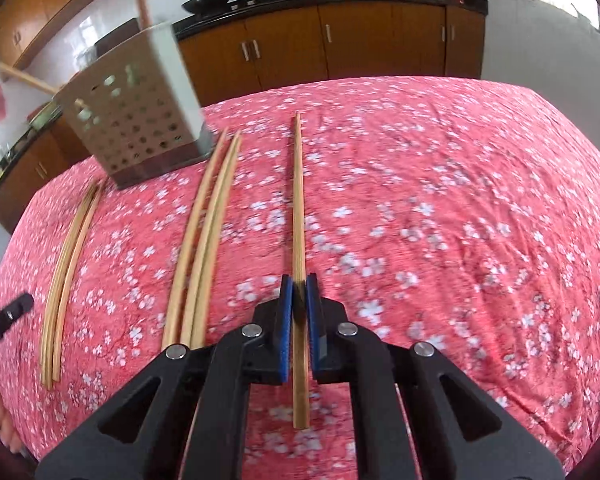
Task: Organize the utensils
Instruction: 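Grasp another chopstick with the left gripper while the right gripper grasps one too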
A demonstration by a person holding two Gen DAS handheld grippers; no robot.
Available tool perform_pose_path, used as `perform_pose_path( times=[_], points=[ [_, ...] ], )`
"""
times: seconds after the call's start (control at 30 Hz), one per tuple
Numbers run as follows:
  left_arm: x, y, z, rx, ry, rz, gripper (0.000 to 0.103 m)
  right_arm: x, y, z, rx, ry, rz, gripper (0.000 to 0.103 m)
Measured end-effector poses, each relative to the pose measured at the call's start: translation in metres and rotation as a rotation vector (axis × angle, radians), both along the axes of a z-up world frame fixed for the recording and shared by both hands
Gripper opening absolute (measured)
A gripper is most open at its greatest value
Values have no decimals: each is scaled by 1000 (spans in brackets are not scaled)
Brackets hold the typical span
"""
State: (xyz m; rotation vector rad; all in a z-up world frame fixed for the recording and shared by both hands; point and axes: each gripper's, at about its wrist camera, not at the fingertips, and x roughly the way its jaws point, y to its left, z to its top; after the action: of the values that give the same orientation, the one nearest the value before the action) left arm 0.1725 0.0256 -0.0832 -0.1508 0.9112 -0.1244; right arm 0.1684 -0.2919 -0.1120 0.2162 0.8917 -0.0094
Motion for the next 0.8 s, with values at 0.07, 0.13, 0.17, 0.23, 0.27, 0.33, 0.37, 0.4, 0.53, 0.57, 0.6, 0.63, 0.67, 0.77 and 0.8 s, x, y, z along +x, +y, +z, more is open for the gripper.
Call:
perform_pose_path(
  times=[0.07, 0.13, 0.17, 0.23, 0.27, 0.33, 0.37, 0.4, 0.53, 0.57, 0.6, 0.63, 0.67, 0.77, 0.8],
  points=[
    [1, -4, -3, 3, 10, -18, 16, -2, 1, 0, -11, -3, 6, 8],
    [3, -9, -5, 2, 17, -32, 15, -3, 2, 0, -20, -7, 9, 8],
    [3, -10, -6, 5, 20, -37, 15, -3, 2, 0, -21, -8, 9, 8],
    [4, -13, -8, 20, 28, -47, 13, -2, 1, 0, -20, -8, 10, 8],
    [4, -15, -10, 26, 29, -52, 13, -2, 1, 0, -20, -7, 11, 8],
    [5, -18, -11, 39, 35, -58, 13, -1, 1, -1, -23, -8, 12, 8],
    [6, -19, -13, 55, 38, -55, 12, -4, 4, 0, -28, -8, 14, 8],
    [8, -20, -14, 69, 35, -51, 10, -3, 5, -1, -33, -8, 17, 8],
    [20, -14, -15, 105, 34, -26, 10, 3, 4, -2, -52, -11, 13, 8],
    [25, -10, -15, 111, 31, -11, 10, 5, 3, -3, -51, -12, 11, 8],
    [30, -7, -15, 109, 31, 5, 10, 7, 2, -2, -48, -12, 10, 8],
    [35, -1, -15, 95, 31, 29, 9, 9, 1, -3, -45, -11, 12, 8],
    [36, 5, -15, 76, 32, 44, 9, 10, 1, -3, -43, -11, 12, 8],
    [39, 16, -16, 22, 24, 63, 10, 12, -1, -4, -37, -11, 13, 8],
    [38, 18, -16, 14, 18, 61, 11, 12, -1, -4, -36, -11, 13, 8]
  ],
)
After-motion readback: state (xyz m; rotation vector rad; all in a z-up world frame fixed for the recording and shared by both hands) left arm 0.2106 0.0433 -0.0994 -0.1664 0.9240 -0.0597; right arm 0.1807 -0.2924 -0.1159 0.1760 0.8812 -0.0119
